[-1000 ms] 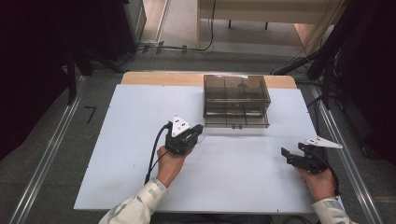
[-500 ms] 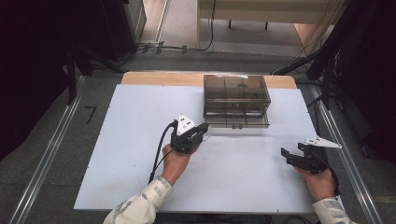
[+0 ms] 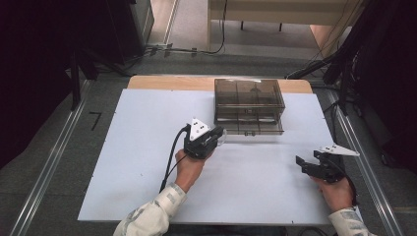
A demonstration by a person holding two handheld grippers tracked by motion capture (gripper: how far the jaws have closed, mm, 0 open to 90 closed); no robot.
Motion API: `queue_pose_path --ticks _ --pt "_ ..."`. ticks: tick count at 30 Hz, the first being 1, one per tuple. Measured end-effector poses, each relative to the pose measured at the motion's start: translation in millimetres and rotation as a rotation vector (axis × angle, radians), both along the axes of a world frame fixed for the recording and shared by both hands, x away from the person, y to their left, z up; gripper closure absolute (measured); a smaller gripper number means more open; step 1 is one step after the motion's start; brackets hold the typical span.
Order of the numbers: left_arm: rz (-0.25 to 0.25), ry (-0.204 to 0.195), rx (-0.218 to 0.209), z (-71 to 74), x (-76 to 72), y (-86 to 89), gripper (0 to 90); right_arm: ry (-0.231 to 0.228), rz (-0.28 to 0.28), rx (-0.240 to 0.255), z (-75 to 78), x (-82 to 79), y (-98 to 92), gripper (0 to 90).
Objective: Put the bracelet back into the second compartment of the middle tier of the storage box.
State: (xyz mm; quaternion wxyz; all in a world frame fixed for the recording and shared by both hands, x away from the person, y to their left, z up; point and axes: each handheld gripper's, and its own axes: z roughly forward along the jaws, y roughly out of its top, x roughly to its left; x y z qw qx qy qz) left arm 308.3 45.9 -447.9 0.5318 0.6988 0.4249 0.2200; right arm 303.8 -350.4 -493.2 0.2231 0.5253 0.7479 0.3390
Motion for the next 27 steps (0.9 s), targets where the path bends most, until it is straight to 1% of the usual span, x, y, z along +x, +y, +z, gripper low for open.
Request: queue_pose_path --ticks 3,11,19,25,27 --pt "-0.001 -0.005 -0.01 0.9 1.7 -1.9 86.9 0.001 0.0 0.0 -0.2 0.2 0.1 22.5" --pt "-0.005 -0.016 -0.013 3.5 4.5 -7.8 86.9 0.004 0.001 -0.001 -0.6 0.2 0.1 22.5" --pt "-0.008 -0.026 -0.032 4.7 8.7 -13.5 86.9 0.006 0.003 -0.004 -0.7 0.3 0.4 22.5" --pt "-0.011 -0.029 -0.029 4.3 11.5 -16.9 86.9 0.007 0.006 -0.01 -1.2 0.6 0.6 22.5" --pt "-0.009 -0.033 -0.035 4.4 12.6 -17.9 86.8 0.007 0.007 -0.014 -1.6 0.7 0.9 22.5"
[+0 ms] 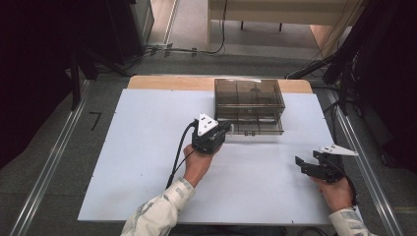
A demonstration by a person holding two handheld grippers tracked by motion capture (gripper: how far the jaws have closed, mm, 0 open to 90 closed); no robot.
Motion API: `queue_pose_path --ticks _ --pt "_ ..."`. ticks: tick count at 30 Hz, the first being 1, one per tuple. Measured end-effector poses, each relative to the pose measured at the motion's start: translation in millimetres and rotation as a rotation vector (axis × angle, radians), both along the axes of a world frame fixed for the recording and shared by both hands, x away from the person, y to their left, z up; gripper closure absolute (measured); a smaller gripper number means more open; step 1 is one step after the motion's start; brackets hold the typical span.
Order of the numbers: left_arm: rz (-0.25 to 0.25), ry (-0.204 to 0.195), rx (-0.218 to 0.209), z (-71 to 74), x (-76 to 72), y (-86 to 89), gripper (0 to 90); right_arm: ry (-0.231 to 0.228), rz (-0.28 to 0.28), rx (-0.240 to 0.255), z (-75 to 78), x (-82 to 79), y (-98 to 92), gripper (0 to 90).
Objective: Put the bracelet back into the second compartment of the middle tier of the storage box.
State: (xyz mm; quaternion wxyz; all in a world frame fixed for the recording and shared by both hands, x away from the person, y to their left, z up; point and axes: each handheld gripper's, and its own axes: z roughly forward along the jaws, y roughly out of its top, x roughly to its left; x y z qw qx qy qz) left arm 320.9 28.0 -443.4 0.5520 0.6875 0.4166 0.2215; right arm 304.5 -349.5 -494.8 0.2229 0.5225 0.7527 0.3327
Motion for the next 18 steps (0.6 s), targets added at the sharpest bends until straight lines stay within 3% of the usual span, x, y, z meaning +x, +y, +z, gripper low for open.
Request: queue_pose_path --ticks 18 --pt "-0.004 -0.011 -0.011 4.1 10.7 -12.7 86.9 0.008 0.003 -0.001 -1.2 0.8 0.1 22.5"
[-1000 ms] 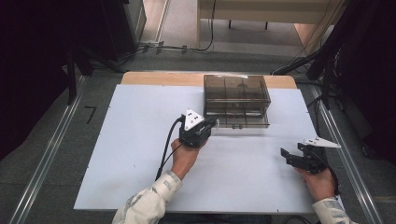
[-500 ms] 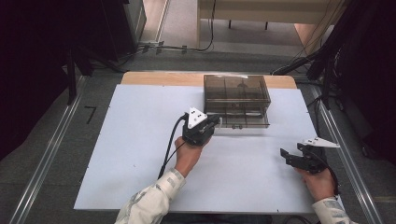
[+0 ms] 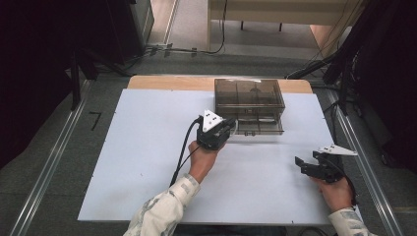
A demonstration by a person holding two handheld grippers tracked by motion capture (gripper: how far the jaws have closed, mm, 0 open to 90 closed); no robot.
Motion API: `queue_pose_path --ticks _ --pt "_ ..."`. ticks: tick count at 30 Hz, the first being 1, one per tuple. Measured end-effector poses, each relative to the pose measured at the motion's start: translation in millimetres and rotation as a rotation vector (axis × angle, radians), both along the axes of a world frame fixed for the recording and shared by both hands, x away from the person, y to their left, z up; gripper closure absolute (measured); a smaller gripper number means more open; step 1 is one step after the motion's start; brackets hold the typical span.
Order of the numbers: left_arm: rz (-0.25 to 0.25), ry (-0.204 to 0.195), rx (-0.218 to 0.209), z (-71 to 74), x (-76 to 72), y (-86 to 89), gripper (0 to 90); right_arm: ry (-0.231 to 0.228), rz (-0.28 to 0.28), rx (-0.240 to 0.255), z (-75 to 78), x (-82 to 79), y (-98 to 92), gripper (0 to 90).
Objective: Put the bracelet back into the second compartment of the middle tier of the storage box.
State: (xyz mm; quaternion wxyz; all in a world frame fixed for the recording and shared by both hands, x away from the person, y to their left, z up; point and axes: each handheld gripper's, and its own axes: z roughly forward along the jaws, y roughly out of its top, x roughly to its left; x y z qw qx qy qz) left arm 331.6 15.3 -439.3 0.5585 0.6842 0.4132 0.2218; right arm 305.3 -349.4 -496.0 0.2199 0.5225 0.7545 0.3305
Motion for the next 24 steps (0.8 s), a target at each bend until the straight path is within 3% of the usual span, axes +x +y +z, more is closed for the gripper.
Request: queue_pose_path --ticks 24 --pt "-0.001 -0.011 -0.026 2.2 17.6 -19.5 86.9 -0.001 0.002 0.008 0.3 0.0 -1.0 22.5"
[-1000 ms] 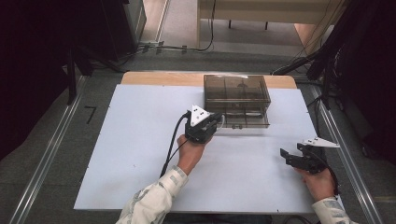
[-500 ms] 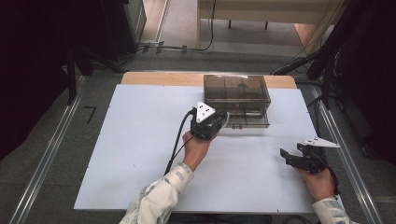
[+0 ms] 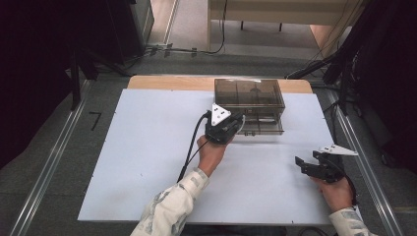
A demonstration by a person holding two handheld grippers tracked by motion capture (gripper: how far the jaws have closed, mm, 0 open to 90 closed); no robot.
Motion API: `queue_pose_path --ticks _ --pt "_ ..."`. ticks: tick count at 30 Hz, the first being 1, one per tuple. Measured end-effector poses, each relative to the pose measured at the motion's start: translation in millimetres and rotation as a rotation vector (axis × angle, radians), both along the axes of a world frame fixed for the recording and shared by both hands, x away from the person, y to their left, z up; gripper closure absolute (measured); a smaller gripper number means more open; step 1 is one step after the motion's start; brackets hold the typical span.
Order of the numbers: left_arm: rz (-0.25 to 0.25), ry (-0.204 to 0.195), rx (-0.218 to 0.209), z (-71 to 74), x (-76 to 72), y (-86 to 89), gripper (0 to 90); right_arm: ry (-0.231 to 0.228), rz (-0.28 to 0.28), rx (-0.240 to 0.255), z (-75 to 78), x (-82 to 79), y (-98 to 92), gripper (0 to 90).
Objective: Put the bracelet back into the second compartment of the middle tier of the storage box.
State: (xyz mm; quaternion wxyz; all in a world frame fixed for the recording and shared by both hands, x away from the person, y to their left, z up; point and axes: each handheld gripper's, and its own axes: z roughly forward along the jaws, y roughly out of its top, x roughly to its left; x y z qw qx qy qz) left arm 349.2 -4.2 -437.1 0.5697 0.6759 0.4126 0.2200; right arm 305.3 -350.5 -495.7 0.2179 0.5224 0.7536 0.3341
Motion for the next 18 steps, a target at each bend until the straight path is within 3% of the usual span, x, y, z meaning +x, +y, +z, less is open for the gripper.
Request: queue_pose_path --ticks 18 --pt "0.0 -0.001 -0.003 -2.2 9.9 -11.4 86.8 -0.002 0.004 0.0 0.2 -0.1 -0.7 22.5"
